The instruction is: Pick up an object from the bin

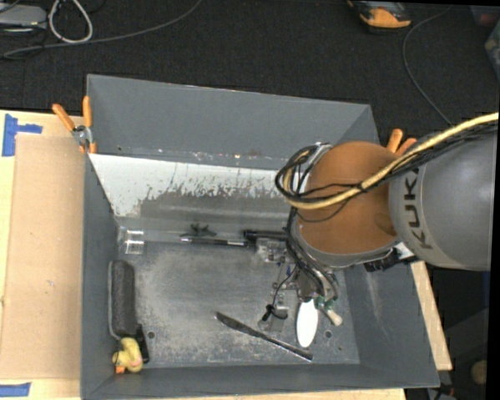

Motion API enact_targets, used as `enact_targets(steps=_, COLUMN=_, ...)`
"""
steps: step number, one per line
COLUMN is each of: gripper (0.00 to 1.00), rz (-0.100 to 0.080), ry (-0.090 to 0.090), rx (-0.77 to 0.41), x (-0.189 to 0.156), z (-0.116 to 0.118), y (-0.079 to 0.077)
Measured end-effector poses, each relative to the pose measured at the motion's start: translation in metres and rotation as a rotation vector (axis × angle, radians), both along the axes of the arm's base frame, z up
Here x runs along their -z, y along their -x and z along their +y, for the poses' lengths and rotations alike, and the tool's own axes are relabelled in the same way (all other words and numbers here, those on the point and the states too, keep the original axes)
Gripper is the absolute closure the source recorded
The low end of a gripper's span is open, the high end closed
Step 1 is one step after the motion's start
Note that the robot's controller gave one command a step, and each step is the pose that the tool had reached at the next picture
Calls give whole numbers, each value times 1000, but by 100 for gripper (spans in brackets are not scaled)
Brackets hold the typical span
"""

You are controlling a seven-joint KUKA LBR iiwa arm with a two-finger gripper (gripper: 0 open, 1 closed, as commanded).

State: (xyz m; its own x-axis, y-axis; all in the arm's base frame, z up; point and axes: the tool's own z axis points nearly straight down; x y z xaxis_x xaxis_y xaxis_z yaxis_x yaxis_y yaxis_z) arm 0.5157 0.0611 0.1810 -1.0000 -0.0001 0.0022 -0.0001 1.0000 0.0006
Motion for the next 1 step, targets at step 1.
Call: enact_targets(steps=1, gripper=0, rz=-2, ry=0, rx=-93, x=83, z=-44, y=33)
